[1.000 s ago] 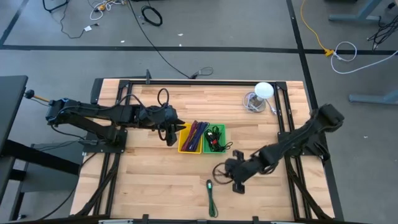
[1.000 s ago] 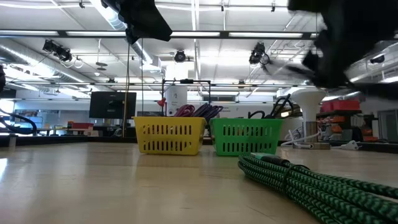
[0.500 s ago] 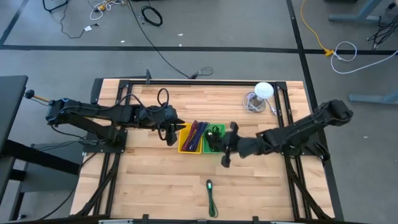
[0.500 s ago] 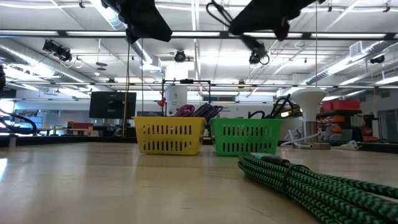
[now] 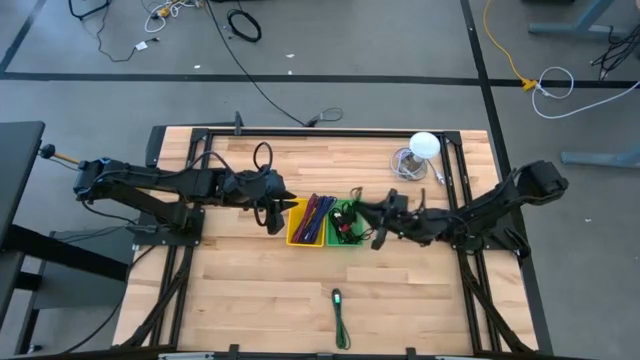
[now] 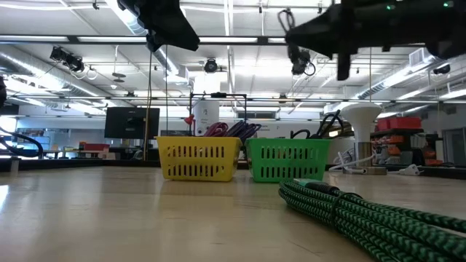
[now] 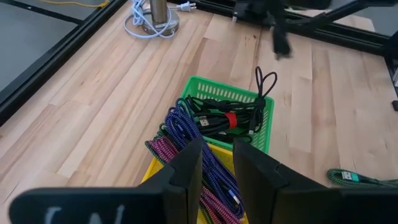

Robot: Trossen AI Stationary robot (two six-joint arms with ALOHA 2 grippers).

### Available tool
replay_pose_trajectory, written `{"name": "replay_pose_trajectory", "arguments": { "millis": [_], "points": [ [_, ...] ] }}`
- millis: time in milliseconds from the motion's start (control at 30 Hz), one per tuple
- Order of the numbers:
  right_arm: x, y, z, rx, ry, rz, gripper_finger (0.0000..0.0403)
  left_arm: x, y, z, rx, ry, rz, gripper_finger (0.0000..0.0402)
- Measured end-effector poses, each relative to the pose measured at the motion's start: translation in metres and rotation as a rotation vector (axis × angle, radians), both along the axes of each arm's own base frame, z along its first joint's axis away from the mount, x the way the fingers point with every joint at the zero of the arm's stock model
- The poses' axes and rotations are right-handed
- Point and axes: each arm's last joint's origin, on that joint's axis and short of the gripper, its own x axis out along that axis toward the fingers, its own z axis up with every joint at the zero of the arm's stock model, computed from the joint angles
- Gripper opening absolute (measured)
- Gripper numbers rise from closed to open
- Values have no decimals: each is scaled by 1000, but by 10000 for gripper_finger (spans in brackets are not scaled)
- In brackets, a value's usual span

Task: Pick & Place USB Port
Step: Put the black charger cable into the green basket

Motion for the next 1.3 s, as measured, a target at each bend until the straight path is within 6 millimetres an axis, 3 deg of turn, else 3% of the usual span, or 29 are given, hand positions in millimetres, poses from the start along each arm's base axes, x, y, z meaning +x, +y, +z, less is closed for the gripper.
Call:
{"name": "replay_pose_trajectory", "arguments": {
  "millis": [333,667,933,1133,1300],
  "points": [
    [-4,0,-15,67,-6,-65,10,0,0,0,26,3,2,96],
    [17,-7,-46,184,-3,-101,10,0,1,0,31,3,2,96],
    [38,0,-63,223,26,-72,10,0,1,0,31,3,2,96],
    [42,2,-78,261,58,-74,10,0,1,0,31,3,2,96],
    [42,2,-79,258,58,-77,10,0,1,0,30,3,2,96]
  ]
}}
